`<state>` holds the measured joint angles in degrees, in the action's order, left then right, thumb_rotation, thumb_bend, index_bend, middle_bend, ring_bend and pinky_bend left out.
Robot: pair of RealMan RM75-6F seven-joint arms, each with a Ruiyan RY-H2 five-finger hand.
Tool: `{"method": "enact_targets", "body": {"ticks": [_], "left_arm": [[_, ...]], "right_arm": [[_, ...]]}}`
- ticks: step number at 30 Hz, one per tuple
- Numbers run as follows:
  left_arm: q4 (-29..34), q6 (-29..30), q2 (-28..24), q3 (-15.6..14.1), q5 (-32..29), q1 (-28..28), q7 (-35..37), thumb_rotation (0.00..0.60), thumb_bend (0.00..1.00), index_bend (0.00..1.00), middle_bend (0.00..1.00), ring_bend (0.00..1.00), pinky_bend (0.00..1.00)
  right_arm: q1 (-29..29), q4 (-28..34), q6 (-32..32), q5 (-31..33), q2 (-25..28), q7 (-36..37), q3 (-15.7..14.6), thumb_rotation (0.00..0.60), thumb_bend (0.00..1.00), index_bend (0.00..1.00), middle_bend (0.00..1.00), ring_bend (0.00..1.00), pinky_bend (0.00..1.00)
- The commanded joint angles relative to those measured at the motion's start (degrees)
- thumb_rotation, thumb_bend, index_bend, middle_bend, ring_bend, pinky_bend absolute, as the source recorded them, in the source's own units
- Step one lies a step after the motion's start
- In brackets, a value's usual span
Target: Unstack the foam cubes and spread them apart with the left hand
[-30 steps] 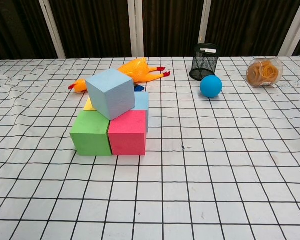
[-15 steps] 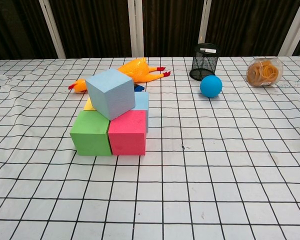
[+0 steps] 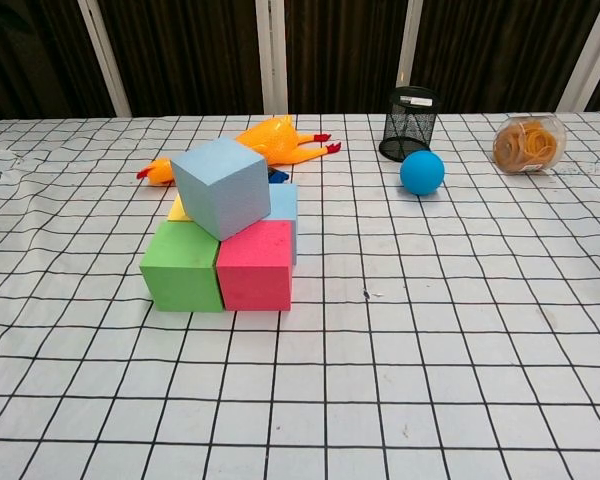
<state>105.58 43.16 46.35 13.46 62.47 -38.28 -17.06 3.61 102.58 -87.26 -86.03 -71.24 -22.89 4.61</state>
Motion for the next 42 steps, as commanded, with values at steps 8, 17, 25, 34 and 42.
{"method": "enact_targets", "body": {"ticks": [8, 17, 25, 34, 42], "left_arm": [[0.1, -0.7, 9.2, -2.5, -16.4, -12.3, -15.1, 0.600, 0.02, 0.01, 0.00, 0.00, 0.06], [0.9, 2.9, 16.4, -4.0, -19.3, -16.0, -17.7, 0.600, 0.01, 0.01, 0.00, 0.00, 0.06], [-0.2, 6.0, 21.8, -4.7, -19.3, -18.8, -20.1, 0.600, 0.01, 0.01, 0.00, 0.00, 0.06], [-2.8, 9.6, 28.1, -5.7, -21.3, -21.7, -23.9, 0.600, 0.05, 0.03, 0.01, 0.00, 0.11], [-2.8, 10.7, 31.4, -5.5, -20.9, -22.5, -23.0, 0.600, 0.12, 0.09, 0.09, 0.09, 0.19]], "right_arm": [[-0.2, 0.7, -0.6, 0.7, -0.5, -1.4, 0.2, 0.600, 0.04, 0.11, 0.00, 0.06, 0.00], [0.0, 0.7, -0.2, 1.1, -0.3, -1.3, 0.3, 0.600, 0.04, 0.11, 0.00, 0.06, 0.00], [-0.2, 1.0, -0.5, 1.6, 0.5, -0.1, 0.6, 0.600, 0.04, 0.11, 0.00, 0.06, 0.00], [-0.4, 0.8, -0.9, 1.9, 1.5, 1.9, 0.9, 0.600, 0.04, 0.11, 0.00, 0.06, 0.00], [-0.5, 0.9, -1.1, 1.8, 1.9, 2.9, 0.9, 0.600, 0.04, 0.11, 0.00, 0.06, 0.00]]}}
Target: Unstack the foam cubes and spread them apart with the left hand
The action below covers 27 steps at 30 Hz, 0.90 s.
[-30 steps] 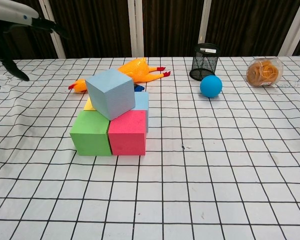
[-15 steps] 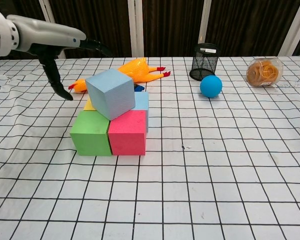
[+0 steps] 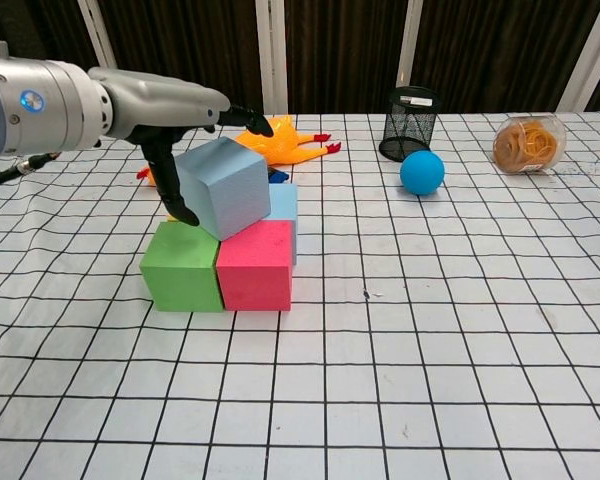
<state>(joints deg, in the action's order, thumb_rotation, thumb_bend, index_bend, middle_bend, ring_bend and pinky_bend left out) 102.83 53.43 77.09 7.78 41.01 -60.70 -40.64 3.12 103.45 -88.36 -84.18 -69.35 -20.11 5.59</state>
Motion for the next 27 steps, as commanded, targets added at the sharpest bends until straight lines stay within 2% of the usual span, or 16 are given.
{"method": "enact_targets", "body": {"ticks": [1, 4, 9, 11, 13, 20, 24, 27], "left_arm": [[-0.1, 0.7, 1.0, 0.1, 0.9, 0.0, 0.7, 0.600, 0.12, 0.10, 0.11, 0.10, 0.19], [0.2, 1.2, 1.3, -0.2, 1.0, -0.3, 0.3, 0.600, 0.14, 0.15, 0.20, 0.18, 0.24], [0.7, 3.2, 1.3, -0.2, 4.1, 0.3, 1.1, 0.600, 0.26, 0.40, 0.45, 0.38, 0.42], [0.2, 5.3, 1.5, -0.3, 6.2, 0.8, 0.7, 0.600, 0.29, 0.46, 0.49, 0.43, 0.44], [-0.2, 7.8, 1.3, -0.7, 8.3, 1.5, -0.3, 0.600, 0.30, 0.48, 0.51, 0.45, 0.44], [1.6, 10.6, -2.6, -0.9, 10.0, 3.9, 0.5, 0.600, 0.31, 0.47, 0.51, 0.45, 0.44], [3.9, 12.8, -7.9, -2.1, 13.9, 6.7, 2.0, 0.600, 0.30, 0.46, 0.50, 0.45, 0.44], [5.5, 14.9, -13.0, -4.8, 16.9, 9.5, 0.5, 0.600, 0.29, 0.45, 0.48, 0.45, 0.44]], "right_arm": [[0.0, 0.1, 0.1, 0.0, 0.1, 0.2, -0.1, 0.600, 0.04, 0.11, 0.00, 0.06, 0.00], [0.0, 0.1, 0.0, 0.1, 0.2, 0.4, 0.0, 0.600, 0.04, 0.11, 0.00, 0.06, 0.00], [-0.2, 0.1, -0.3, -0.2, 0.4, 0.8, -0.1, 0.600, 0.04, 0.11, 0.00, 0.06, 0.00], [-0.1, 0.2, -0.2, -0.3, 0.5, 1.0, -0.2, 0.600, 0.04, 0.11, 0.00, 0.06, 0.00], [-0.1, 0.3, 0.0, -0.2, 0.6, 1.3, -0.2, 0.600, 0.04, 0.11, 0.00, 0.06, 0.00], [-0.2, 0.3, -0.1, -0.3, 0.9, 1.9, -0.2, 0.600, 0.04, 0.11, 0.00, 0.06, 0.00], [-0.2, 0.4, -0.1, -0.3, 0.9, 2.0, -0.3, 0.600, 0.04, 0.11, 0.00, 0.06, 0.00], [-0.1, 0.3, 0.1, -0.1, 0.9, 2.1, -0.2, 0.600, 0.04, 0.11, 0.00, 0.06, 0.00]]}}
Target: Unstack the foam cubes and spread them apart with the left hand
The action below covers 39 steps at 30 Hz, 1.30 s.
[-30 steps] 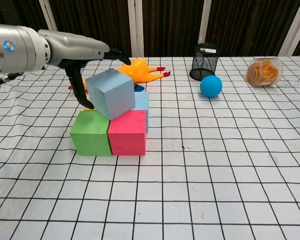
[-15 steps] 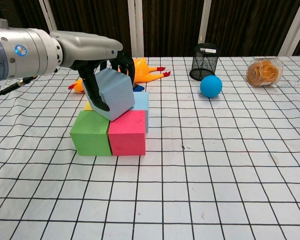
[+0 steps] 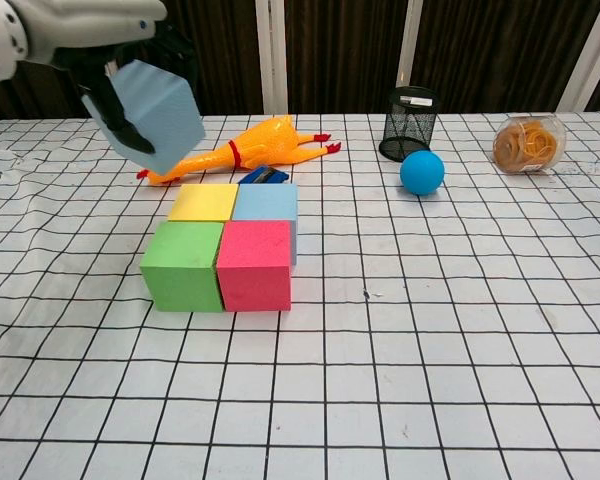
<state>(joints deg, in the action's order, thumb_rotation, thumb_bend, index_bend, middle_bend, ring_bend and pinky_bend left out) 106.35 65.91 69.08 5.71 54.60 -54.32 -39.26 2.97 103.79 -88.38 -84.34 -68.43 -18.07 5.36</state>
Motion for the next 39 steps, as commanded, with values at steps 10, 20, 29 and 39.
{"method": "enact_targets", "body": {"ticks": [10, 20, 29, 39], "left_arm": [[-7.6, 0.3, -8.4, -10.2, 3.8, 8.0, -7.1, 0.600, 0.26, 0.41, 0.43, 0.42, 0.42], [-27.1, -3.9, 7.0, -5.7, 3.7, 8.0, -0.1, 0.600, 0.14, 0.40, 0.36, 0.37, 0.40], [-30.7, -3.9, 15.6, 0.1, -1.7, 5.9, -3.9, 0.600, 0.03, 0.07, 0.00, 0.00, 0.16], [-11.7, -2.2, 9.6, 4.2, -1.9, 5.7, -3.3, 0.600, 0.01, 0.04, 0.03, 0.02, 0.22]], "right_arm": [[0.7, 0.0, 1.3, 0.1, -0.3, 0.0, -0.2, 0.600, 0.04, 0.11, 0.00, 0.06, 0.00], [1.4, -0.9, 2.4, 1.0, -1.4, -1.0, 0.1, 0.600, 0.04, 0.11, 0.00, 0.06, 0.00], [1.3, -0.9, 2.2, 1.5, -1.1, -0.9, 0.1, 0.600, 0.04, 0.11, 0.00, 0.06, 0.00], [1.0, -0.8, 1.5, 1.3, -0.5, -0.2, 0.1, 0.600, 0.04, 0.11, 0.00, 0.06, 0.00]]}}
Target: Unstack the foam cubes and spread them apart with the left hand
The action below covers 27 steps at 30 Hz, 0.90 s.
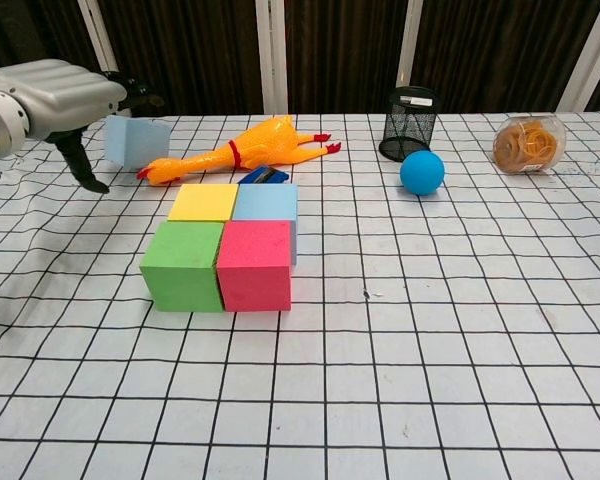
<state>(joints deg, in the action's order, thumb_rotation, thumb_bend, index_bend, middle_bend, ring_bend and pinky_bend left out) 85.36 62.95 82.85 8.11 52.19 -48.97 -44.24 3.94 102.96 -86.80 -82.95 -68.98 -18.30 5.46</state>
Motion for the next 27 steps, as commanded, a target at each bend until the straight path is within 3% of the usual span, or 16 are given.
{"method": "enact_targets", "body": {"ticks": [1, 4, 9, 14, 22, 27], "left_arm": [[13.1, 0.9, -6.2, 2.1, 0.9, 0.8, 2.5, 0.600, 0.01, 0.05, 0.05, 0.03, 0.24], [20.1, 1.5, -10.9, 1.3, 2.6, 2.3, 3.4, 0.600, 0.01, 0.07, 0.10, 0.06, 0.27], [29.6, 0.8, -20.2, -3.3, 1.6, 5.4, 2.0, 0.600, 0.01, 0.06, 0.10, 0.06, 0.27], [32.4, -0.8, -25.4, -8.1, -2.2, 7.1, -1.0, 0.600, 0.01, 0.05, 0.10, 0.06, 0.27], [26.0, -4.3, -20.7, -10.9, -6.8, 6.8, -2.1, 0.600, 0.01, 0.04, 0.11, 0.06, 0.27], [20.5, -5.6, -14.7, -10.0, -8.5, 5.9, -1.3, 0.600, 0.01, 0.04, 0.10, 0.06, 0.27]], "right_arm": [[-0.1, 0.1, -0.1, -0.2, 0.1, 0.2, -0.1, 0.600, 0.04, 0.11, 0.00, 0.06, 0.00], [-0.2, 0.2, -0.3, -0.5, 0.3, 0.5, -0.2, 0.600, 0.04, 0.11, 0.00, 0.06, 0.00], [-0.4, 0.4, -0.9, -0.9, 0.5, 1.0, -0.3, 0.600, 0.04, 0.11, 0.00, 0.06, 0.00], [-0.4, 0.6, -0.9, -1.1, 0.5, 1.1, -0.4, 0.600, 0.04, 0.11, 0.00, 0.06, 0.00], [-0.5, 0.8, -1.1, -1.2, 0.7, 1.4, -0.4, 0.600, 0.04, 0.11, 0.00, 0.06, 0.00], [-0.7, 0.7, -1.3, -0.9, 1.0, 2.1, -0.2, 0.600, 0.04, 0.11, 0.00, 0.06, 0.00]]}}
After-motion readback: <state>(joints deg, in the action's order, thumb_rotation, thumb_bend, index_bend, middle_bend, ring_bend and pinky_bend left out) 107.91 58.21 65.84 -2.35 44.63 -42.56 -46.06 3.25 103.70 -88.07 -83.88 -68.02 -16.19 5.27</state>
